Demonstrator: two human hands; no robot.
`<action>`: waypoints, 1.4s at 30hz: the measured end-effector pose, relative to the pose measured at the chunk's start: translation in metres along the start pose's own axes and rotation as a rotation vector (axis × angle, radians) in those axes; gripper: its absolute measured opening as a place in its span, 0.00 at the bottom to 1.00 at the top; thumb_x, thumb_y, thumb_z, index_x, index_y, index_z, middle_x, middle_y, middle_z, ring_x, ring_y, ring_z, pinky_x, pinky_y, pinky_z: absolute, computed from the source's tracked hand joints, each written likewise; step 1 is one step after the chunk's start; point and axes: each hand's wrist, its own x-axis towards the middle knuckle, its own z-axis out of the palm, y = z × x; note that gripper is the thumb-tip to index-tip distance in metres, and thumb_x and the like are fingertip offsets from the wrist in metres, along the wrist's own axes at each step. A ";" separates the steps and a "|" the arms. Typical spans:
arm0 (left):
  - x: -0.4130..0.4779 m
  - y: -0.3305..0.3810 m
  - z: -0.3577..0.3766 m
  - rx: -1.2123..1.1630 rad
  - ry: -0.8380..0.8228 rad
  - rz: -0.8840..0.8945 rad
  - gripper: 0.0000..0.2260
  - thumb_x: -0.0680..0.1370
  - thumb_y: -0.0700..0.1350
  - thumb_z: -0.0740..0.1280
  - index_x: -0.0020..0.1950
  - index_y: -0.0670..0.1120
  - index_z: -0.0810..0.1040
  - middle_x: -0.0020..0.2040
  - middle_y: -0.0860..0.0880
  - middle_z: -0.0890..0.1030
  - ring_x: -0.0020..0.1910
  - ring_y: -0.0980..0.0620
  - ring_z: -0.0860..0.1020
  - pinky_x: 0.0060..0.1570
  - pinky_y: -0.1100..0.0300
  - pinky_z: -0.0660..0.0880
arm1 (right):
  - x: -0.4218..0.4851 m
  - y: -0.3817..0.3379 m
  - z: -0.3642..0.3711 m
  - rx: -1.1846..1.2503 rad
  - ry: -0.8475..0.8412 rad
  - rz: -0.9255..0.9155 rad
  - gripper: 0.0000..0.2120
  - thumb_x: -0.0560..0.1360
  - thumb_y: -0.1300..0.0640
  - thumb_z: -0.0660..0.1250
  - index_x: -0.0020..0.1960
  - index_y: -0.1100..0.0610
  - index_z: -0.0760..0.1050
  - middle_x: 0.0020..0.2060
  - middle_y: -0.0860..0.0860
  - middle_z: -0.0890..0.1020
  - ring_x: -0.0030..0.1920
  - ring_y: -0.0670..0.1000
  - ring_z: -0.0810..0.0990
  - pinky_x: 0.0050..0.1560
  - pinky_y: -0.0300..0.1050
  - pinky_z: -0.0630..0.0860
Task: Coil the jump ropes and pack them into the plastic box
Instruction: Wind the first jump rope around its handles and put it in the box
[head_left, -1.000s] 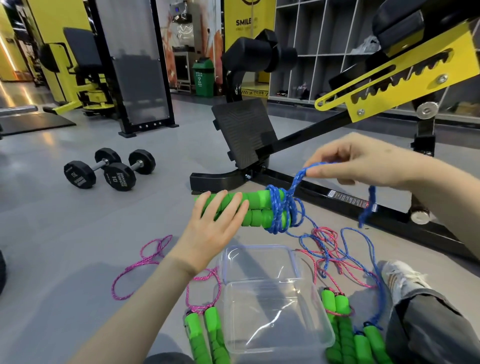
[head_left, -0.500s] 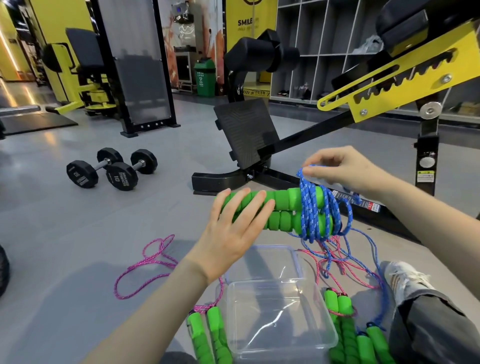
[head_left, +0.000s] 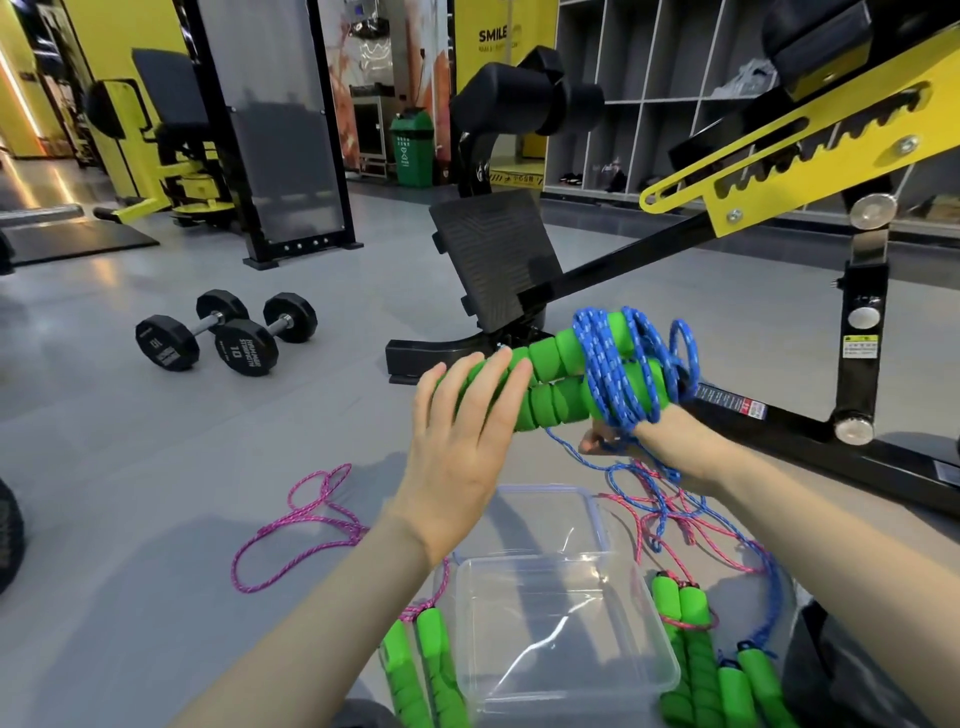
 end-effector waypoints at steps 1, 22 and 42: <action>0.001 0.000 0.000 -0.012 -0.001 -0.034 0.30 0.70 0.28 0.70 0.70 0.39 0.64 0.67 0.42 0.66 0.63 0.39 0.68 0.63 0.41 0.67 | -0.001 0.001 0.005 0.077 -0.035 -0.046 0.17 0.78 0.68 0.58 0.33 0.59 0.76 0.35 0.62 0.76 0.31 0.44 0.80 0.44 0.36 0.80; -0.006 -0.021 0.006 0.287 -0.269 -0.171 0.28 0.67 0.30 0.65 0.68 0.38 0.67 0.62 0.39 0.75 0.55 0.38 0.72 0.53 0.42 0.73 | -0.042 0.018 0.048 -0.285 0.385 -0.648 0.05 0.73 0.51 0.63 0.47 0.44 0.74 0.40 0.42 0.82 0.37 0.48 0.83 0.42 0.44 0.78; -0.003 0.000 0.002 0.256 -0.217 0.089 0.21 0.80 0.30 0.45 0.65 0.36 0.71 0.59 0.38 0.79 0.53 0.37 0.78 0.51 0.42 0.75 | -0.007 -0.032 0.016 -0.558 0.666 -0.830 0.08 0.76 0.56 0.64 0.45 0.61 0.79 0.54 0.52 0.73 0.57 0.48 0.67 0.58 0.31 0.61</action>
